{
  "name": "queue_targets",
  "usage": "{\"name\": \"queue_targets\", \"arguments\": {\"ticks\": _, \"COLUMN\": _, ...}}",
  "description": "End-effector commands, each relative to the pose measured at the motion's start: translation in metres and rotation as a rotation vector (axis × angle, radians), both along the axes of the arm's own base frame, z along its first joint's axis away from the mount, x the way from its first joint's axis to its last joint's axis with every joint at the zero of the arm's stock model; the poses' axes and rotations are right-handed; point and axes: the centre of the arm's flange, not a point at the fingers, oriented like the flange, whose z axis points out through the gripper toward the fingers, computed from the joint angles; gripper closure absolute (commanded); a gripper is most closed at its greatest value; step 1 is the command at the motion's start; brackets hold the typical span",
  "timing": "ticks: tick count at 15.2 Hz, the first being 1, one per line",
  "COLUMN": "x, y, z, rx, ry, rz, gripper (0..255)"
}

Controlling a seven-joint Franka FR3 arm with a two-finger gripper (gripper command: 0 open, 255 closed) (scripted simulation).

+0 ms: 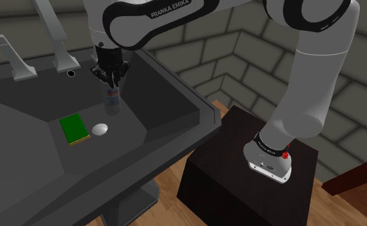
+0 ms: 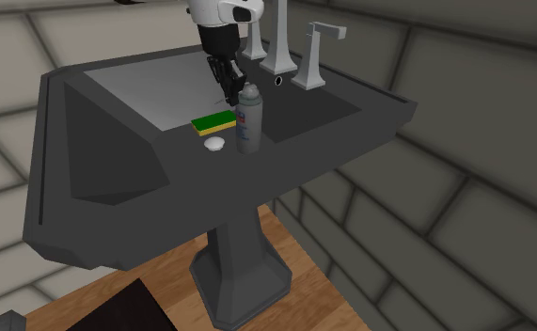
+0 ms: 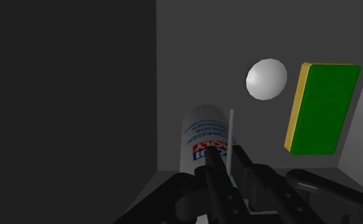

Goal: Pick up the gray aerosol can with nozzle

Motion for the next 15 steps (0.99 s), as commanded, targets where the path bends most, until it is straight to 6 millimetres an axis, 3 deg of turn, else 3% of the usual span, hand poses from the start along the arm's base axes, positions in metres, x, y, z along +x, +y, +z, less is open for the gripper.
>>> {"name": "queue_targets", "arguments": {"ticks": 1, "x": 0.000, "y": 0.000, "z": 0.000, "rx": 0.000, "ry": 0.001, "rz": 0.000, "gripper": 255}}
{"name": "queue_targets", "arguments": {"ticks": 4, "x": 0.000, "y": -0.001, "z": 0.000, "rx": 0.000, "ry": 0.001, "rz": 0.000, "gripper": 255}}
{"name": "queue_targets", "arguments": {"ticks": 15, "x": 0.000, "y": -0.001, "z": 0.058, "rx": 0.000, "ry": 0.001, "rz": 0.000, "gripper": 255}}
